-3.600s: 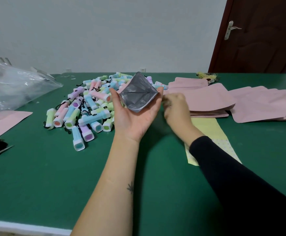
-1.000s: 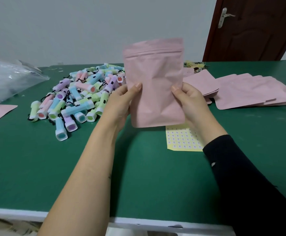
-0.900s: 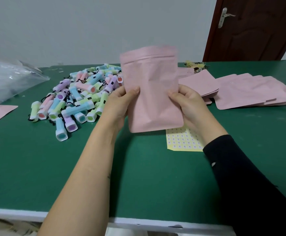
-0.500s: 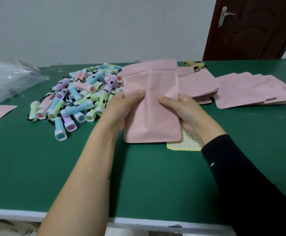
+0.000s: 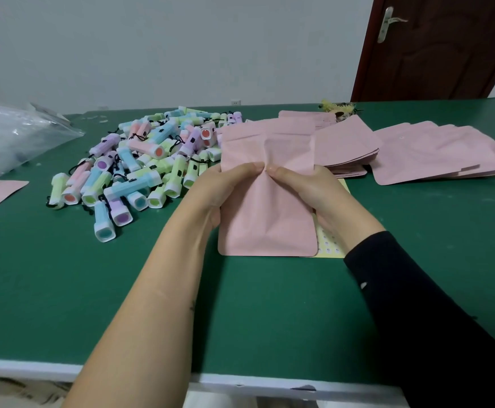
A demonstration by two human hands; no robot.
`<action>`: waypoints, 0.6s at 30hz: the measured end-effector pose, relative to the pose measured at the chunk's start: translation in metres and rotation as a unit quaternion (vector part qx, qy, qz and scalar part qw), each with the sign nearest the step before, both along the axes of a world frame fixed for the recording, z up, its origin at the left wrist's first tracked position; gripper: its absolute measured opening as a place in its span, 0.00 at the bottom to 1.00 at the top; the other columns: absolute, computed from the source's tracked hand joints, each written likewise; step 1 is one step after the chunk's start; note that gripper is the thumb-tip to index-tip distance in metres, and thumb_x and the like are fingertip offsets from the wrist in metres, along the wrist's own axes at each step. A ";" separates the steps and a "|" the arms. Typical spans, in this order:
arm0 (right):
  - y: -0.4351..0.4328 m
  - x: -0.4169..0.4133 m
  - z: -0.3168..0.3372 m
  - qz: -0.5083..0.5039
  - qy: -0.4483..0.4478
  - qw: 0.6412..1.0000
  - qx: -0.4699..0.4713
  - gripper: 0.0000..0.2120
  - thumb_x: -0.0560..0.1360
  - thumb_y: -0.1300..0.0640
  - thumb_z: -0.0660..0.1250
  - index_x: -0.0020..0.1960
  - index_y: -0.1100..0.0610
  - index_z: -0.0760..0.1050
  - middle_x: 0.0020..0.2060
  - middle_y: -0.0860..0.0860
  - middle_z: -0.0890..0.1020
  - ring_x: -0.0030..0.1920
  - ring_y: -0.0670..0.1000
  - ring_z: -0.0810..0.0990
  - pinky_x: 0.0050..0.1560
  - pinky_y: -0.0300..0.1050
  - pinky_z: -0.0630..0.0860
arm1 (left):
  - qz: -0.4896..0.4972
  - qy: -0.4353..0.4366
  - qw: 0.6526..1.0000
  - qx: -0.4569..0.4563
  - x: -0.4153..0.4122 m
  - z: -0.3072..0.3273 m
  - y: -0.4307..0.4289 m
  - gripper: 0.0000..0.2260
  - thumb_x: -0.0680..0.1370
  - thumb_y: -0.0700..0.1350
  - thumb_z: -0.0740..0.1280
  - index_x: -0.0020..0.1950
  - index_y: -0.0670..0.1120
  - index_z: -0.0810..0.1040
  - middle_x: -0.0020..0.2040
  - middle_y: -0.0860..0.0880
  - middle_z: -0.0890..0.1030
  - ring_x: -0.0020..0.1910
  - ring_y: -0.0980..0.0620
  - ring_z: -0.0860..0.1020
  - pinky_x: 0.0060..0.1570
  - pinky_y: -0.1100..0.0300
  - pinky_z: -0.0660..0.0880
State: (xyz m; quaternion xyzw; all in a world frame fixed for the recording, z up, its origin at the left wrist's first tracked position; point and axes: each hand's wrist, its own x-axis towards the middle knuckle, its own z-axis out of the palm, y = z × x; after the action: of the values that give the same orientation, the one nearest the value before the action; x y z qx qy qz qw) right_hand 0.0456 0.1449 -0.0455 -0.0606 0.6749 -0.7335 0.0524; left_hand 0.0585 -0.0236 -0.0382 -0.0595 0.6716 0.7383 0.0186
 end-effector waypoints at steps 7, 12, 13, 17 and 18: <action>-0.003 0.002 0.002 0.009 -0.012 1.000 0.004 0.08 0.69 0.53 0.76 0.47 0.54 0.83 0.42 0.48 0.87 0.43 0.48 0.86 0.40 0.39 0.81 | 0.069 0.031 0.997 -0.024 -0.003 -0.001 0.004 0.11 0.70 0.44 0.76 0.51 0.45 0.84 0.44 0.47 0.87 0.43 0.46 0.85 0.48 0.53 0.81; -0.004 0.002 0.003 0.009 -0.050 0.999 -0.011 0.12 0.69 0.55 0.76 0.50 0.58 0.83 0.43 0.53 0.87 0.44 0.54 0.86 0.50 0.50 0.82 | 0.071 0.065 0.993 -0.067 -0.001 -0.002 0.006 0.08 0.70 0.46 0.77 0.47 0.48 0.84 0.42 0.50 0.87 0.42 0.49 0.85 0.47 0.53 0.81; -0.004 0.002 0.003 0.007 -0.062 0.998 -0.009 0.12 0.68 0.55 0.76 0.49 0.59 0.83 0.42 0.54 0.87 0.44 0.55 0.86 0.52 0.53 0.81 | 0.069 0.064 0.993 -0.073 -0.001 -0.002 0.006 0.07 0.70 0.46 0.77 0.46 0.48 0.84 0.42 0.51 0.87 0.41 0.50 0.85 0.46 0.54 0.81; -0.007 0.002 0.006 0.005 -0.096 0.995 0.012 0.14 0.58 0.53 0.73 0.39 0.60 0.80 0.40 0.53 0.86 0.48 0.60 0.85 0.59 0.58 0.78 | 0.051 0.061 0.994 -0.074 0.000 -0.002 0.009 0.08 0.70 0.46 0.77 0.47 0.48 0.84 0.42 0.50 0.87 0.42 0.49 0.85 0.47 0.54 0.81; -0.008 0.002 0.008 0.008 -0.102 0.995 0.012 0.14 0.56 0.53 0.72 0.40 0.58 0.79 0.40 0.54 0.85 0.48 0.61 0.84 0.59 0.59 0.77 | 0.051 0.061 0.994 -0.079 0.000 -0.003 0.010 0.08 0.70 0.47 0.77 0.47 0.48 0.84 0.42 0.51 0.87 0.41 0.50 0.85 0.46 0.55 0.81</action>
State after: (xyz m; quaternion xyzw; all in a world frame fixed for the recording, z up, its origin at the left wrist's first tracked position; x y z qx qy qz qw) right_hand 0.0480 0.1369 -0.0378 0.0096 0.6746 -0.7270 0.1280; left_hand 0.0590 -0.0136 -0.0407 -0.0497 0.7237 0.6852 -0.0652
